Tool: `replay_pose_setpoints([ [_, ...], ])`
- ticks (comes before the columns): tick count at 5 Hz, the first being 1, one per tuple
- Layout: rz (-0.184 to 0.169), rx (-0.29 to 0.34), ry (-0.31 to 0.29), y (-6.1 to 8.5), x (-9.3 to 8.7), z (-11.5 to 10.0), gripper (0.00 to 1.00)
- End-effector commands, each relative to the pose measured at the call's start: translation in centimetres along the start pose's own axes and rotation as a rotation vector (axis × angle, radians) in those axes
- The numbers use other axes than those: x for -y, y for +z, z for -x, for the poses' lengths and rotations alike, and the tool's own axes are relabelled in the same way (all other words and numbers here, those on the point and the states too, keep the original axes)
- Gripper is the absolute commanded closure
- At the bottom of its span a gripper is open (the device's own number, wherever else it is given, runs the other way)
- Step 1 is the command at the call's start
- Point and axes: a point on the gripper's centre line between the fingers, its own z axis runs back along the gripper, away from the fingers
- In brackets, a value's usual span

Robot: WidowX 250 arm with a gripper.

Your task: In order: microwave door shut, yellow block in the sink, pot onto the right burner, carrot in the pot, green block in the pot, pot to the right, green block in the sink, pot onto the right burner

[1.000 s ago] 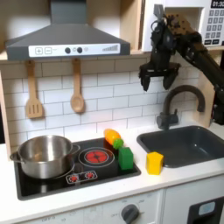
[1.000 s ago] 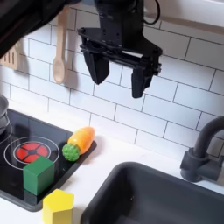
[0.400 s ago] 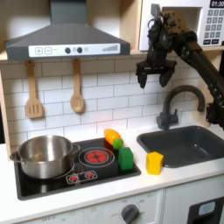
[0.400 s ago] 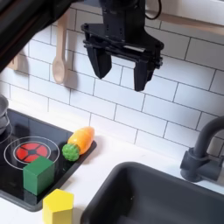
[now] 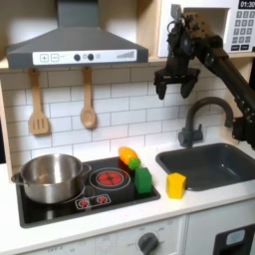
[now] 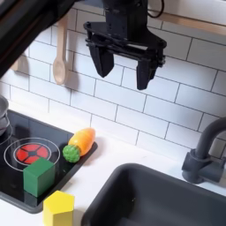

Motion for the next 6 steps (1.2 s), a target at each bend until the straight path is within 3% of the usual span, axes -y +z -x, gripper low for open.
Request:
replay_pose_setpoints([
  [1,-0.003,0.005,0.003,-0.1,-0.2,-0.4,0.00],
  [3,0.000,0.011,-0.003,0.1,0.1,-0.7,0.00],
  [4,-0.011,-0.012,-0.001,0.2,-0.4,0.9,0.00],
  [5,-0.009,-0.057,0.001,-0.6,-0.5,2.2,0.00],
  [6,-0.015,-0.077,-0.010,0.3,-0.7,4.1,0.00],
])
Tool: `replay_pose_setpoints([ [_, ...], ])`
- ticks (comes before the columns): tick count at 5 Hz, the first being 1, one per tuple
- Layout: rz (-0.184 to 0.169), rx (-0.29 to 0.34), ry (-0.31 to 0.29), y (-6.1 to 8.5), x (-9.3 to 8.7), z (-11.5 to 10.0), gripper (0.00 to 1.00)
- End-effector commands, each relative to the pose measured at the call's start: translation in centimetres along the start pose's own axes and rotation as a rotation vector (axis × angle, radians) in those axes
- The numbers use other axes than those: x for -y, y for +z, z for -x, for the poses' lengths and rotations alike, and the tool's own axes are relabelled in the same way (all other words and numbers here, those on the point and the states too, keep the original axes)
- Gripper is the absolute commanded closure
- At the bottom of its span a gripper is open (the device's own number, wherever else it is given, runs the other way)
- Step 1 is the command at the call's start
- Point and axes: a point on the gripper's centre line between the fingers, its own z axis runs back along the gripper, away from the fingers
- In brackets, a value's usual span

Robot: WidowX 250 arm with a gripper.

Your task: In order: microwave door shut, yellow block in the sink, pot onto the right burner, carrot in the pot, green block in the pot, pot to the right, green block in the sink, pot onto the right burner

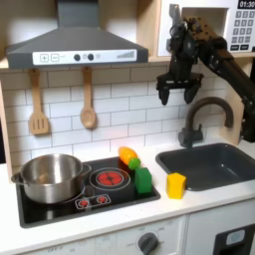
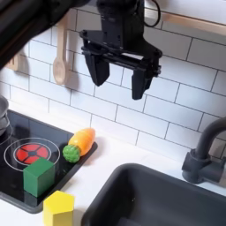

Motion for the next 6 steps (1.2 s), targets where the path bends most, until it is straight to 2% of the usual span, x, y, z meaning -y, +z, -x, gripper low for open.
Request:
replay_pose_setpoints([
  [1,-0.028,-0.066,0.006,-0.1,-1.3,3.8,0.00],
  [3,-0.044,-0.124,-0.002,-0.4,-2.2,7.4,0.00],
  [4,-0.040,-0.154,-0.012,-0.8,-2.4,9.2,0.00],
  [5,-0.035,-0.180,-0.015,-1.4,-2.1,10.7,0.00],
  [6,-0.038,-0.198,-0.023,-2.2,-1.9,11.3,0.00],
])
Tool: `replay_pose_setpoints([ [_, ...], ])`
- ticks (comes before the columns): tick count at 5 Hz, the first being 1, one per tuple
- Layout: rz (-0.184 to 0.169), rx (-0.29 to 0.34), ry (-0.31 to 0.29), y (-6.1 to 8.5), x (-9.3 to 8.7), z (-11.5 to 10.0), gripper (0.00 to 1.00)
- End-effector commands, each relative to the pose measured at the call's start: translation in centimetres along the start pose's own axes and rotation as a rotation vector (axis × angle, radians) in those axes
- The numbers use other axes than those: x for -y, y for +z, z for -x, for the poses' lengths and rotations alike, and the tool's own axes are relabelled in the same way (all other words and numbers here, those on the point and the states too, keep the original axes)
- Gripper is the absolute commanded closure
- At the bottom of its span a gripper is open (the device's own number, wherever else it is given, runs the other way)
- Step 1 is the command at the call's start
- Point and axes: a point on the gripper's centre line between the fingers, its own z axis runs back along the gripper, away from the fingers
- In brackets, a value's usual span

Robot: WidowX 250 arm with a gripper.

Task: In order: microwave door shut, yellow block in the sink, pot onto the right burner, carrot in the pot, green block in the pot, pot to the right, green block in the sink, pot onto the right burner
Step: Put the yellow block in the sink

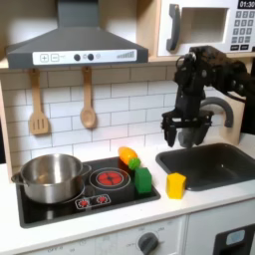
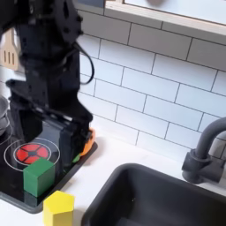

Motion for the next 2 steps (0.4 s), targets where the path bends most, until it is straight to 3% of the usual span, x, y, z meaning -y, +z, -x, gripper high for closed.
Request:
replay_pose_setpoints([
  [1,-0.010,-0.046,0.006,-2.36,0.29,0.99,0.00],
  [2,-0.011,-0.051,0.012,-3.26,0.54,0.97,0.00],
])
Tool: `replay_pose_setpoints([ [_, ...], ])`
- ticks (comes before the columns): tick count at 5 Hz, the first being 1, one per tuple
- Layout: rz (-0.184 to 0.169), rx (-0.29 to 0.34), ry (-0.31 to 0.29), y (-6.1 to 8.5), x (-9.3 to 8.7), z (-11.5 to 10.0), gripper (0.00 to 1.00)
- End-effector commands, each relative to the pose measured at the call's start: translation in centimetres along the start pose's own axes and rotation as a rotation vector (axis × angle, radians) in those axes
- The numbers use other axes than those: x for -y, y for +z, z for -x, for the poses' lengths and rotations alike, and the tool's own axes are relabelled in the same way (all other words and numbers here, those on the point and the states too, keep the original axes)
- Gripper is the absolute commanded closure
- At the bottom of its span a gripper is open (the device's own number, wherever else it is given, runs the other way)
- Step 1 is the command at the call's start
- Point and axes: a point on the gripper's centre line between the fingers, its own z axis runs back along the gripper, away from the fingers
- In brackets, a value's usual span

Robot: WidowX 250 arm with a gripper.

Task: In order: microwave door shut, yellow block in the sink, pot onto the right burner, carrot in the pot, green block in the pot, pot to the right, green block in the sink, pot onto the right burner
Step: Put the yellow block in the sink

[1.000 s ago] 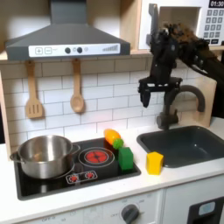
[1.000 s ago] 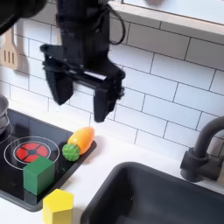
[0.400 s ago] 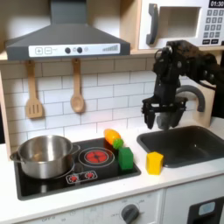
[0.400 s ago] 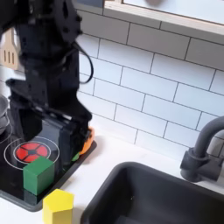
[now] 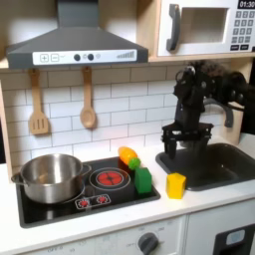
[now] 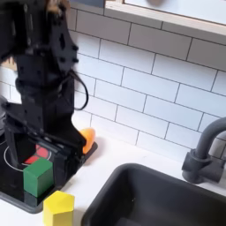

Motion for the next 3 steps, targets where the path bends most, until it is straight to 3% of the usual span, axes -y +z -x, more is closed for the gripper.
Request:
replay_pose_setpoints([
  [1,0.006,-0.012,0.000,-1.7,0.7,-0.4,0.00],
  [3,0.003,-0.029,-0.006,-2.7,0.9,-0.9,0.00],
])
